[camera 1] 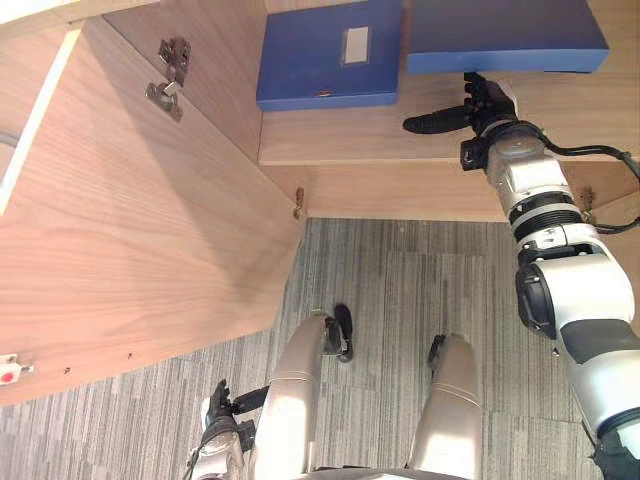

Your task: Walk over to the cabinet, pick up the folder, carry it to the office cabinet, place the folder inside the office cabinet, then close the office cabinet door

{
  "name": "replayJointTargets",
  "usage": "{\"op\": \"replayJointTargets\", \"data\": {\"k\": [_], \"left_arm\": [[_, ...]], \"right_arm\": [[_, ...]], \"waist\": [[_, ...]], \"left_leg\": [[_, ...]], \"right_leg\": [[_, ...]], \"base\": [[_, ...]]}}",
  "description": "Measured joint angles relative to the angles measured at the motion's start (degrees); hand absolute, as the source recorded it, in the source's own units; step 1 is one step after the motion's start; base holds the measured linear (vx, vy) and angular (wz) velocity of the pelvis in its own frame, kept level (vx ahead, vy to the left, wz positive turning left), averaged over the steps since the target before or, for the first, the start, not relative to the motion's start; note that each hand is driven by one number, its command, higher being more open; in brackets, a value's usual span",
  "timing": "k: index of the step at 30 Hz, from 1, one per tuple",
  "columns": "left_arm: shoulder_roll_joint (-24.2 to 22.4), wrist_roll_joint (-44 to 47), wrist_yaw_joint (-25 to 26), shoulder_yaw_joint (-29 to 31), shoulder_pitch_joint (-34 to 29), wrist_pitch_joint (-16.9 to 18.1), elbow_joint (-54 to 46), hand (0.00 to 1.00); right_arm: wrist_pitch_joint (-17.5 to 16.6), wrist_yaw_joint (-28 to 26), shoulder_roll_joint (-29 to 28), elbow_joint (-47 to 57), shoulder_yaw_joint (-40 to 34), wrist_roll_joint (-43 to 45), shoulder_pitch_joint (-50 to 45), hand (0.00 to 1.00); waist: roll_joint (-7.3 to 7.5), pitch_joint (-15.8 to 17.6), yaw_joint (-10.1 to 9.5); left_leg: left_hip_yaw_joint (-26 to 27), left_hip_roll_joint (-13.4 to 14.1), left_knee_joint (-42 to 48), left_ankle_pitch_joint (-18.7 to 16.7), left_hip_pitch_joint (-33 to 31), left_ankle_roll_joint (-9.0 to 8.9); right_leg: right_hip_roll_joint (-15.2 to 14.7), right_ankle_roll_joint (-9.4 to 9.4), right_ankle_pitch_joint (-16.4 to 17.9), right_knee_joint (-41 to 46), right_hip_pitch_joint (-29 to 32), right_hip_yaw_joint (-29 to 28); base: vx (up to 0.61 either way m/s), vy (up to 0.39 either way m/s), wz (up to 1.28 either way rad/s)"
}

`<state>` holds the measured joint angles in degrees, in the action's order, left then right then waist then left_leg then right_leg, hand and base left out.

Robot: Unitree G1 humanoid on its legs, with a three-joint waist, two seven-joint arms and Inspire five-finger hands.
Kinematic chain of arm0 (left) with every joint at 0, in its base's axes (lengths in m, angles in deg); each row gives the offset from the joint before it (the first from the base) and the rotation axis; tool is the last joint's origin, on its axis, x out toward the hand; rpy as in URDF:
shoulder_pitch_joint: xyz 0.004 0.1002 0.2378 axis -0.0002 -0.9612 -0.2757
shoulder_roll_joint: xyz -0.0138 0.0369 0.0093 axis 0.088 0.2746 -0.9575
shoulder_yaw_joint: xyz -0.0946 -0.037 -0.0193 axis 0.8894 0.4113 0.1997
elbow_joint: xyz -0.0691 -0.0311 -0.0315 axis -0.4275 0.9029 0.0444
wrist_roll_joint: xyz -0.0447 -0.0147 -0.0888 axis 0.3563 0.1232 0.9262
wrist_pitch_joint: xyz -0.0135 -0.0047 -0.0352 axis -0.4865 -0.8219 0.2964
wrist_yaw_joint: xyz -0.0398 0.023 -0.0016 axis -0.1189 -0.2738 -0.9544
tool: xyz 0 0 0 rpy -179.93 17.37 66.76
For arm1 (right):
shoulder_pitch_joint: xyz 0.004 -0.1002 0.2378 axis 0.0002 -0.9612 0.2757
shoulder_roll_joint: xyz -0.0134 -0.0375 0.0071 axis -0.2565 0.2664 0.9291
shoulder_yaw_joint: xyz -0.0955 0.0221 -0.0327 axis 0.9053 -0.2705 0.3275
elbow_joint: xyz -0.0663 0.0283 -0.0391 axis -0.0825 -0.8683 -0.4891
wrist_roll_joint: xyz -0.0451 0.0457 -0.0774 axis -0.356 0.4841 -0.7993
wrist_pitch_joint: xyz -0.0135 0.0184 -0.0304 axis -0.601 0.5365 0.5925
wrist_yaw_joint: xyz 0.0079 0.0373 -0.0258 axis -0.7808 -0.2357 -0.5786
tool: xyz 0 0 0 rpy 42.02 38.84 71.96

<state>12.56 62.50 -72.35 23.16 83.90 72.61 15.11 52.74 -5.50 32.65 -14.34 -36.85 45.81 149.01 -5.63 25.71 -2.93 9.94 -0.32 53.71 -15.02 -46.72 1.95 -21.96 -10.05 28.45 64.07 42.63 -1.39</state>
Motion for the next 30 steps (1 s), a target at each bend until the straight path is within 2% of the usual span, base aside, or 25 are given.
{"op": "replayJointTargets", "data": {"k": [2, 6, 9, 13, 15, 17, 23, 27, 30], "left_arm": [[0.4, 0.0, -0.5, -1.1, 0.0, 0.0, 0.0, 1.00], [1.1, 0.0, -2.1, -1.9, -0.1, -0.2, 0.0, 1.00], [1.9, 0.0, -3.0, -3.6, -0.2, -0.2, 0.0, 1.00], [2.3, -0.1, -4.5, -3.7, -0.2, -0.3, 0.3, 1.00], [2.5, -0.2, -5.0, -3.8, -0.2, -0.4, 0.6, 1.00], [2.7, -0.2, -5.2, -3.8, 0.0, -0.4, 1.0, 1.00], [3.5, -1.2, -6.3, -4.3, 0.2, -0.7, 2.9, 1.00], [3.7, -2.4, -6.2, -4.3, 0.0, -0.8, 4.9, 1.00], [4.0, -2.4, -6.1, -4.3, -0.3, -0.9, 5.6, 1.00]], "right_arm": [[0.0, -1.3, 1.5, 0.0, 0.9, -4.3, 0.0, 1.00], [0.1, -4.0, 5.1, -0.5, 0.9, -23.5, -0.3, 1.00], [-0.3, -5.4, 6.5, -0.4, 0.9, -31.5, -1.9, 1.00], [-1.8, -8.8, 7.3, -0.3, 0.9, -35.7, -7.3, 1.00], [-4.5, -9.0, 7.3, 1.9, 1.1, -38.9, -11.2, 1.00], [-5.5, -9.3, 7.5, 2.1, 1.4, -40.0, -12.4, 1.00], [-7.8, -10.6, 7.3, 3.1, 7.0, -41.1, -18.6, 1.00], [-8.2, -11.9, 4.1, 2.8, 10.3, -41.0, -23.9, 1.00], [-7.7, -14.3, 0.6, 0.6, 9.8, -41.1, -29.6, 1.00]], "waist": [[0.00, 0.0, 0.03], [0.00, 0.0, 0.07], [0.08, -0.3, 0.08], [0.13, -0.9, 0.05], [0.10, -1.3, 0.06], [0.11, -1.3, 0.04], [1.08, -3.1, -0.15], [1.46, -4.2, -0.35], [2.13, -5.0, -0.46]], "left_leg": [[0.1, 0.1, -0.1, 0.1, 0.0, 0.12], [0.3, 0.3, -0.6, 0.2, 0.8, 0.29], [0.6, 0.3, -1.0, 0.2, 1.2, 0.37], [0.7, 0.5, -1.3, 0.2, 1.5, 0.42], [1.0, 0.9, -1.4, 0.2, 1.6, 0.42], [1.0, 0.9, -1.5, 0.2, 2.2, 0.42], [1.5, 1.3, -3.1, 0.2, 5.3, 0.30], [1.8, 3.5, -7.3, 0.5, 11.6, -0.25], [1.5, 4.4, -13.8, 2.5, 17.6, -1.24]], "right_leg": [[0.0, -0.04, -0.2, -0.3, -0.2, 0.1], [0.1, -0.17, -0.7, -1.6, -1.5, 0.6], [0.1, -0.14, -0.9, -2.0, -1.7, 0.5], [0.2, -0.10, -1.0, -2.3, -1.8, 0.5], [0.6, -0.04, -1.2, -2.6, -1.9, 0.4], [0.6, -0.05, -1.3, -2.8, -2.4, 0.4], [1.0, -0.02, -1.6, -4.4, -5.3, 0.5], [3.6, 0.49, -4.2, -11.3, -12.1, 1.7], [5.5, 1.01, -7.7, -20.0, -19.1, 4.1]], "base": [[0.00, 0.000, 0.00], [0.01, 0.015, 0.00], [0.01, 0.030, -0.03], [0.01, 0.001, -0.01], [0.03, 0.006, -0.07], [0.01, 0.004, -0.03], [0.01, 0.009, -0.06], [0.04, 0.020, -0.28], [0.08, 0.004, -0.13]]}}
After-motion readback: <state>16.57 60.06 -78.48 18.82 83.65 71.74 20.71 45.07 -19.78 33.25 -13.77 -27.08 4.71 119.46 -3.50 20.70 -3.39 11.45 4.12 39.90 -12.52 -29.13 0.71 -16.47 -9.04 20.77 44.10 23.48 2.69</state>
